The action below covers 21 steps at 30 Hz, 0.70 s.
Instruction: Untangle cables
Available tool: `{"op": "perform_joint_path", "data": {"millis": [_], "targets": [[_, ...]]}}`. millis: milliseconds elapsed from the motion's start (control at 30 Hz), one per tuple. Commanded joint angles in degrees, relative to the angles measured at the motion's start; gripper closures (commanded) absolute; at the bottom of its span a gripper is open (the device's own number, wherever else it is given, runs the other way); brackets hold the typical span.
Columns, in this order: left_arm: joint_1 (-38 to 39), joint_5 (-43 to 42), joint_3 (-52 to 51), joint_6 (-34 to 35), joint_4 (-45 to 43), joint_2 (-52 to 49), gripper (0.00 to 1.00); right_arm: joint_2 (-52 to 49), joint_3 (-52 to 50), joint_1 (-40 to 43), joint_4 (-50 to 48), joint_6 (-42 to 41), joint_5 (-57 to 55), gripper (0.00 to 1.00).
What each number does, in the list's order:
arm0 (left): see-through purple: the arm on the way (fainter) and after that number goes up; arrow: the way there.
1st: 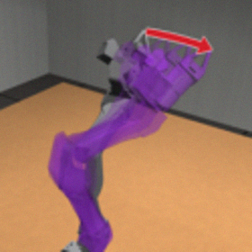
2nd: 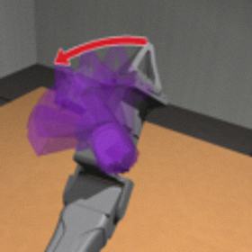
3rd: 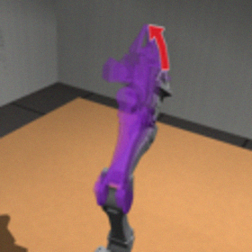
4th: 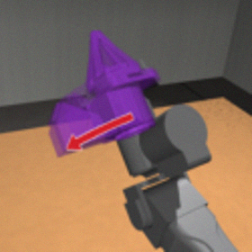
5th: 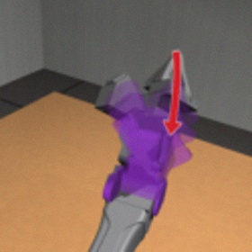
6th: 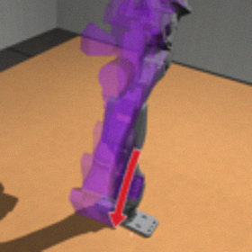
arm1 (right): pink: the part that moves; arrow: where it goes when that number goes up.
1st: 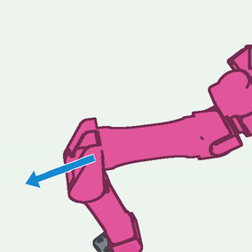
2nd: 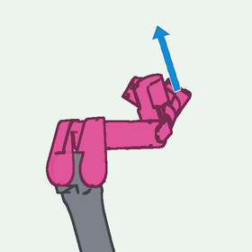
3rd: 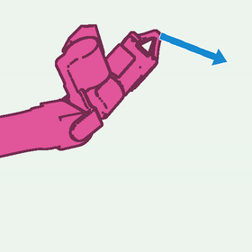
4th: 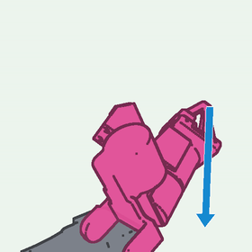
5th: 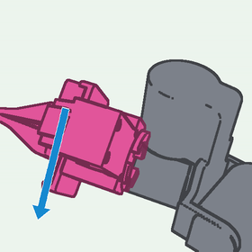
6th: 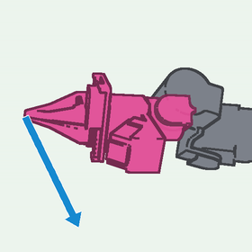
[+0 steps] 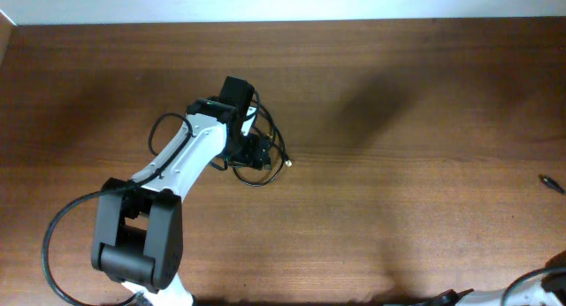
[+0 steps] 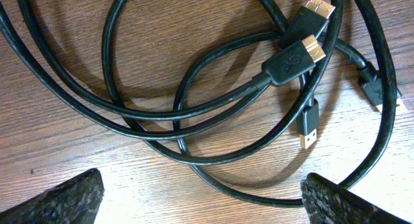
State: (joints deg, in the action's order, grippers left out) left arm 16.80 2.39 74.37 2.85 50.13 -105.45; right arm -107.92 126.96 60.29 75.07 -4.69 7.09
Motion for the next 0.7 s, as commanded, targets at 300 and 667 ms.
{"op": "perform_joint_path", "data": {"millis": [300, 667], "targets": [[-0.09, 0.42, -0.20, 0.57, 0.07, -0.57, 0.01, -16.33, 0.39, -6.67, 3.93, 1.49, 5.79, 0.93], [-0.09, 0.42, -0.20, 0.57, 0.07, -0.57, 0.01, -12.92, 3.37, -7.37, 10.19, 2.93, 5.79, 0.32]]}}
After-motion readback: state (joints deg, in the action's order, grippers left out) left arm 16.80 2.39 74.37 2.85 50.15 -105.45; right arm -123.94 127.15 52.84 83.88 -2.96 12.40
